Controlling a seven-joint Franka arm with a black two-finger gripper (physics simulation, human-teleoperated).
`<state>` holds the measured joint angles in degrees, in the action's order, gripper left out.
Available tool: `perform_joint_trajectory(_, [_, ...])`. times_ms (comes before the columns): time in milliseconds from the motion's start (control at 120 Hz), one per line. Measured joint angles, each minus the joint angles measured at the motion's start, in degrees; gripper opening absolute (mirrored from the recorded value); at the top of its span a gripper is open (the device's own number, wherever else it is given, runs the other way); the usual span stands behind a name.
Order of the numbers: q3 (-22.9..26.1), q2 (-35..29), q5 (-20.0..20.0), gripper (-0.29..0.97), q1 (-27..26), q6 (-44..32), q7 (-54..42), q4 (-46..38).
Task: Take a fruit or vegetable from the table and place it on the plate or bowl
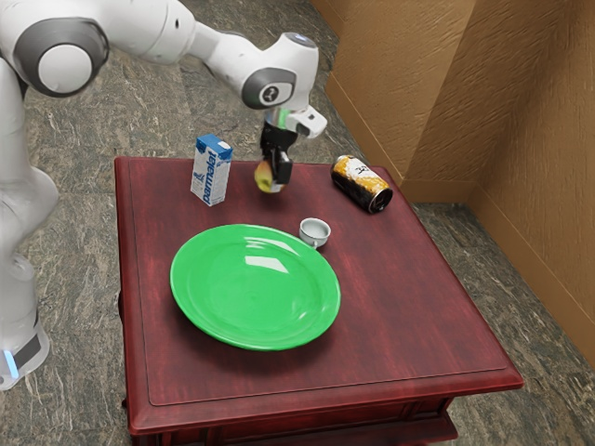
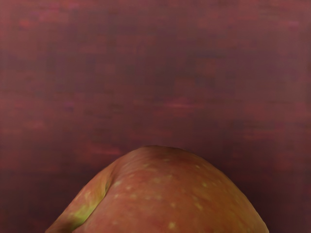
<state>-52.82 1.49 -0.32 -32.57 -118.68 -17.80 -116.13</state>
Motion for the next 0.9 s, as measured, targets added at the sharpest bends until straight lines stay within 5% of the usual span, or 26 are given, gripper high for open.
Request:
perform_joint_trajectory(350, [3.09,-5.02,2.01,0.52,-1.38,13.49,0.07,8.61])
perform_joint_trajectory(725, [23.30,-8.73,3.09,0.53,-2.47,24.06,1.46,10.26])
perform_joint_trajectory(900, [26.05,-8.65,3.10,0.53,-4.23,26.40,2.96,6.00])
